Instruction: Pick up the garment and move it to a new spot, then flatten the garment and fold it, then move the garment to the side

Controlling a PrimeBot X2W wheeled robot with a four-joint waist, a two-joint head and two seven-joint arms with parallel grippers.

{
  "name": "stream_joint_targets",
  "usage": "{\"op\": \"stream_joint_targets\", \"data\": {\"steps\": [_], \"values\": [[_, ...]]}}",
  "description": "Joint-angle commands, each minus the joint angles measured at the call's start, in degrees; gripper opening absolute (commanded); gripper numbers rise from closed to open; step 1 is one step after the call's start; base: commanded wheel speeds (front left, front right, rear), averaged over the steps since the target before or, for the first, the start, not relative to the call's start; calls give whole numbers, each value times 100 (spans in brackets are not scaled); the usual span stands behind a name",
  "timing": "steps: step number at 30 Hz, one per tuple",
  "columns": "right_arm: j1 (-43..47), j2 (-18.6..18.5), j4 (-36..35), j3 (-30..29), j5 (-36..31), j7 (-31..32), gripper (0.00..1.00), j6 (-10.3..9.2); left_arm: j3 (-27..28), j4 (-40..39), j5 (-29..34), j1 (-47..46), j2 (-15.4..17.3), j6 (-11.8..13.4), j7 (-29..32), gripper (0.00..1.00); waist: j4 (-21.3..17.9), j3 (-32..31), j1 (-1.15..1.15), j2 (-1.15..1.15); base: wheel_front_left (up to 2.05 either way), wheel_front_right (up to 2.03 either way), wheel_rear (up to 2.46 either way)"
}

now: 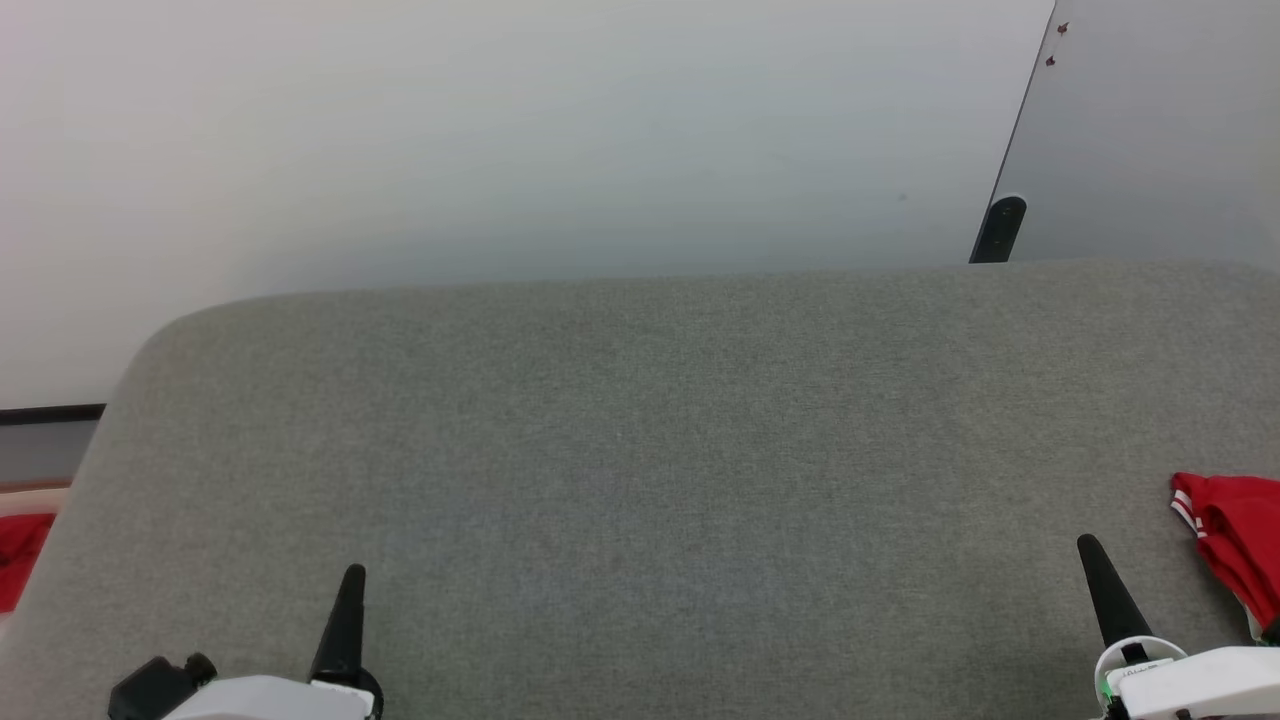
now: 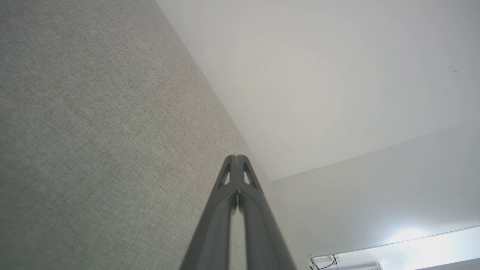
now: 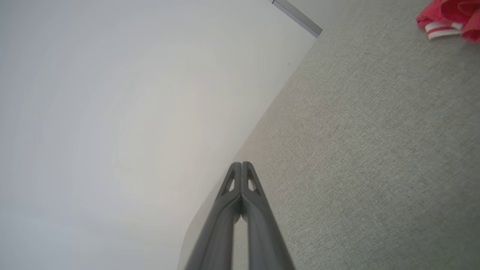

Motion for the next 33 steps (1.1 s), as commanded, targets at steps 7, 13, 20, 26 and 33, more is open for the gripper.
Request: {"op": "stream_joint_targets", "data": {"steps": [7,13,20,26,33], "values": [[-202,32,24,-47,504,41,0,-4,65,5,-458,-186,-24,-74,126,0,8,35,0,0,0,0,0],[-265,55,65,-63,812,72,0,-4,94,29,-758,-265,-49,-107,210,0,14,63,0,0,0,0,0],[-313,79,118,-79,1157,105,0,-5,126,55,-1084,-331,-78,-127,311,0,21,96,0,0,0,0,0],[-373,99,152,-90,1434,134,0,-5,151,75,-1346,-389,-104,-157,382,0,27,124,0,0,0,0,0],[-410,120,198,-102,1740,155,0,-6,179,102,-1636,-454,-129,-173,465,0,34,156,0,0,0,0,0]]}}
